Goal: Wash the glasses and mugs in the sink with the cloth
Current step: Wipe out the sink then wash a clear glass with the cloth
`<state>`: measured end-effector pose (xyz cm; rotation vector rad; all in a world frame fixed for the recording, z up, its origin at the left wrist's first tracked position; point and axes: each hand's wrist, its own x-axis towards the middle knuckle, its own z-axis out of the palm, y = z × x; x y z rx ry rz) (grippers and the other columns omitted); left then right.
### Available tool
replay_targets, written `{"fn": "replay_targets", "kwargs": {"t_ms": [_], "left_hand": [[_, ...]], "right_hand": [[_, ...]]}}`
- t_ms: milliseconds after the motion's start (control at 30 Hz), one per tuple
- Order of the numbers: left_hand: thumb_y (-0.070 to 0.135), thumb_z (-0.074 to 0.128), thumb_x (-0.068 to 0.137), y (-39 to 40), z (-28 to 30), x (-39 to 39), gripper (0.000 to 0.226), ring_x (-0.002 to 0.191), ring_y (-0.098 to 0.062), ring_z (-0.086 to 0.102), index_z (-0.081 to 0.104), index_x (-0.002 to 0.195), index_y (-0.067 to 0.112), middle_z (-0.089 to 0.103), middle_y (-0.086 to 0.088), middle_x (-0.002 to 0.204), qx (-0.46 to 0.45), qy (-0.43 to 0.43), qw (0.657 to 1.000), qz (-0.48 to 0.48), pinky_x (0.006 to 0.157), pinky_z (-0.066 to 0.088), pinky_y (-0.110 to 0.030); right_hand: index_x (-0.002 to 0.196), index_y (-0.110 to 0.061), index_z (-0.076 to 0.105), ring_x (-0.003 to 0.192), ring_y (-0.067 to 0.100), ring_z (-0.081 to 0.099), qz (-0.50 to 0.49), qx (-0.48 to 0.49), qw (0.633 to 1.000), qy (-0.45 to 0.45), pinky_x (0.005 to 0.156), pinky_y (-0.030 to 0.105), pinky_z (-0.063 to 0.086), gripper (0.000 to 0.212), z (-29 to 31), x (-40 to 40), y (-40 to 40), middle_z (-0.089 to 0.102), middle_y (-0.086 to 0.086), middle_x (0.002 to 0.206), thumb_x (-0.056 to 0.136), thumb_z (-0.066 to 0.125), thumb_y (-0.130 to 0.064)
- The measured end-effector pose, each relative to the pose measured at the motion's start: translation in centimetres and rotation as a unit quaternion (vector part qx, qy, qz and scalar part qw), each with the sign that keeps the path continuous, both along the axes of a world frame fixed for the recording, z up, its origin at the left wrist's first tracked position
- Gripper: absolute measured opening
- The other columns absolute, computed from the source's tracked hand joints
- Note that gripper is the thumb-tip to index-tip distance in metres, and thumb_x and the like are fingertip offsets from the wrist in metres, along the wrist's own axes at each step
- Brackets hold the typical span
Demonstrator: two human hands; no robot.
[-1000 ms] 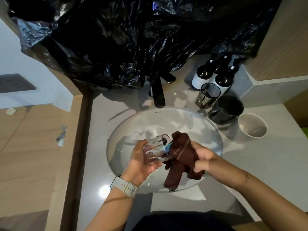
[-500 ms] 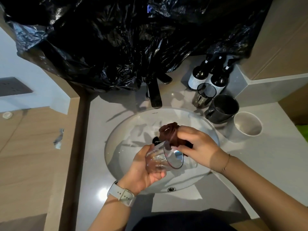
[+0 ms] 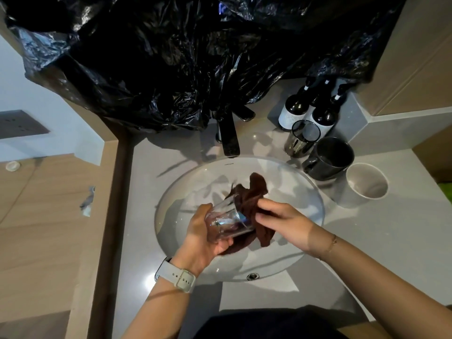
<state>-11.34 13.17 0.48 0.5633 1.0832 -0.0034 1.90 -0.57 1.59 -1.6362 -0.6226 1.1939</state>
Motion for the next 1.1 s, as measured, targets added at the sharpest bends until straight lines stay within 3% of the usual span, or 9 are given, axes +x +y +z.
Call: {"fn": "replay_targets", "kwargs": {"t_ms": [100,300,467,567,667,733,867,967,1100], "left_hand": [[0.038,0.045,0.097,-0.4,0.3,0.0,0.041,0.044,-0.026,0.049,0.059,0.092,0.0,0.064,-0.021,0.07,0.016,0.006,0.999,-0.042,0.034,0.034,-0.016],[0.036,0.039,0.1,-0.5,0.4,0.0,0.045,0.038,-0.026,0.048,0.06,0.094,-0.004,0.063,-0.023,0.07,0.072,-0.017,0.99,-0.116,0.034,0.031,-0.019],[0.038,0.044,0.097,0.6,1.0,0.2,0.043,0.038,-0.028,0.051,0.06,0.087,-0.001,0.062,-0.021,0.067,0.016,0.002,0.99,-0.14,0.03,0.035,-0.018],[0.039,0.042,0.098,0.8,0.7,0.3,0.045,0.036,-0.028,0.052,0.057,0.092,-0.003,0.06,-0.026,0.074,-0.022,0.005,0.989,-0.146,0.028,0.035,-0.018],[0.04,0.045,0.097,1.0,0.3,0.3,0.044,0.041,-0.028,0.052,0.058,0.087,-0.001,0.062,-0.019,0.067,0.019,0.005,0.983,-0.182,0.038,0.035,-0.022],[0.04,0.045,0.097,1.1,0.1,0.1,0.043,0.043,-0.027,0.05,0.06,0.092,0.0,0.062,-0.016,0.068,0.062,-0.004,0.977,-0.204,0.041,0.032,-0.023],[0.04,0.039,0.1,0.7,-0.3,0.1,0.046,0.036,-0.023,0.042,0.059,0.095,-0.001,0.057,-0.016,0.058,0.171,-0.017,0.971,-0.165,0.035,0.024,-0.02],[0.038,0.038,0.102,0.6,-0.3,0.6,0.04,0.03,-0.02,0.039,0.053,0.093,0.002,0.051,-0.014,0.048,0.217,-0.01,0.968,-0.127,0.035,0.025,-0.019],[0.036,0.044,0.1,0.9,-0.5,1.1,0.04,0.037,-0.023,0.045,0.057,0.089,0.0,0.06,-0.01,0.054,0.14,-0.016,0.985,-0.104,0.039,0.029,-0.021]], "right_hand": [[0.102,-0.011,0.067,0.086,0.008,0.064,-0.014,0.001,0.995,-0.097,0.08,0.021,0.051,0.017,-0.4,-0.1,-0.1,0.07,0.004,0.092,0.088,0.065,-0.001],[0.1,-0.016,0.056,0.075,0.009,0.065,0.012,-0.102,0.982,-0.161,0.071,0.024,0.052,0.03,-0.2,0.1,1.3,0.067,-0.004,0.083,0.078,0.076,-0.017],[0.119,-0.025,0.033,0.074,0.006,0.064,-0.015,-0.075,0.972,-0.222,0.065,0.018,0.048,0.067,1.2,-0.3,2.2,0.065,-0.013,0.086,0.071,0.079,-0.018],[0.141,-0.035,0.025,0.089,0.006,0.065,0.014,-0.076,0.97,-0.231,0.08,0.021,0.052,0.089,1.6,-0.3,2.6,0.064,-0.014,0.11,0.071,0.078,-0.02],[0.111,-0.027,0.062,0.09,0.016,0.065,0.107,-0.109,0.953,-0.262,0.082,0.029,0.052,0.036,1.1,-0.2,2.6,0.069,-0.002,0.096,0.077,0.069,-0.026],[0.085,-0.023,0.064,0.075,0.023,0.068,0.124,-0.12,0.96,-0.222,0.069,0.035,0.056,0.004,1.4,-0.2,2.5,0.069,-0.002,0.075,0.082,0.064,-0.02],[0.085,-0.009,0.066,0.073,0.027,0.07,0.112,-0.189,0.973,-0.076,0.061,0.018,0.054,0.014,0.9,0.0,2.5,0.069,0.006,0.074,0.09,0.062,-0.022],[0.108,-0.009,0.069,0.095,0.034,0.07,0.094,-0.204,0.967,0.12,0.088,0.042,0.057,0.043,0.1,-0.5,2.3,0.074,0.016,0.101,0.085,0.07,-0.045],[0.084,-0.013,0.071,0.074,0.016,0.07,0.02,-0.166,0.986,0.018,0.068,0.021,0.056,0.017,-0.4,-0.9,2.4,0.073,0.004,0.08,0.086,0.071,-0.03]]}}
